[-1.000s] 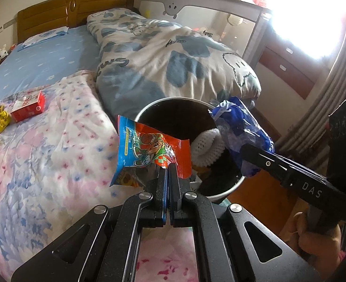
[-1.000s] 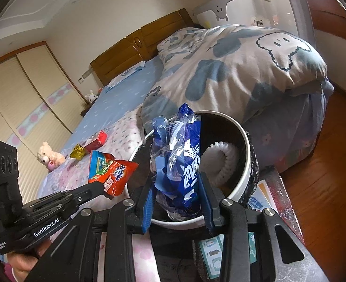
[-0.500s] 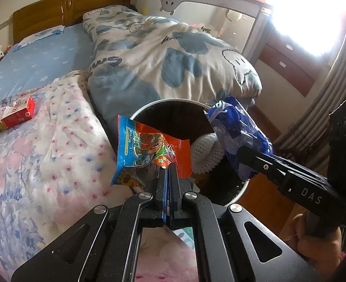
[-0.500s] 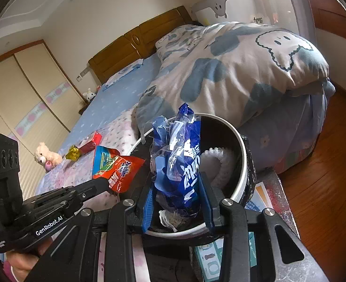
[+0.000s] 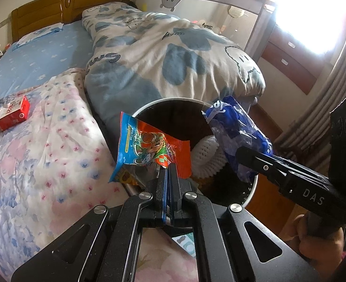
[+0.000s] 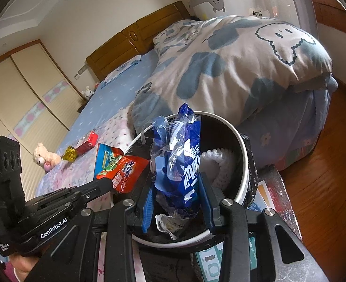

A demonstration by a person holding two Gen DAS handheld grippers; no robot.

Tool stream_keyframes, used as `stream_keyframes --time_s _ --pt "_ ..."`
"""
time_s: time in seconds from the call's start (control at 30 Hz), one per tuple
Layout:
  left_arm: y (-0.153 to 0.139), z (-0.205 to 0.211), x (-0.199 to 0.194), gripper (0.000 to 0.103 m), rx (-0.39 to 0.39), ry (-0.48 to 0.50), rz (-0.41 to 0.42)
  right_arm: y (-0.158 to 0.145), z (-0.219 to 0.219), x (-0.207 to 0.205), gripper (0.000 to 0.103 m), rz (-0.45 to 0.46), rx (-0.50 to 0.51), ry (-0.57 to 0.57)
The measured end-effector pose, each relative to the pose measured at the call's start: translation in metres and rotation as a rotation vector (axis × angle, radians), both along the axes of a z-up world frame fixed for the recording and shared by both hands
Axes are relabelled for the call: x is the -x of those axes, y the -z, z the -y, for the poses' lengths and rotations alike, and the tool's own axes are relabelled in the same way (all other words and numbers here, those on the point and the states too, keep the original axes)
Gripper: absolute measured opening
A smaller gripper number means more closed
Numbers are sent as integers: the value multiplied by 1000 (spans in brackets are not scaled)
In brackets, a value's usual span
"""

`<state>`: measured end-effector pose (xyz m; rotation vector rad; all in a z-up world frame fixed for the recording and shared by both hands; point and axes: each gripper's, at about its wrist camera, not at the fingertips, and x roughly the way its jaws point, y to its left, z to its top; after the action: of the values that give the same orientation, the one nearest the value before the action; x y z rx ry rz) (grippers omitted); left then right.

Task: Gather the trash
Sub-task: 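Lower the blue bag and orange chip bag into the bin and open both tools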

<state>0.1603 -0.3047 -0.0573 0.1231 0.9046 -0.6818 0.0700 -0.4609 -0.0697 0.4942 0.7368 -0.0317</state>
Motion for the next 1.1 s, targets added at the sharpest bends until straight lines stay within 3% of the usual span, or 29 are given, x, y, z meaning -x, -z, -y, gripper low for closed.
stream_keyframes --time_s 1.1 --pt "8 3 -4 1 -4 9 -22 4 2 -7 38 -13 -3 -5"
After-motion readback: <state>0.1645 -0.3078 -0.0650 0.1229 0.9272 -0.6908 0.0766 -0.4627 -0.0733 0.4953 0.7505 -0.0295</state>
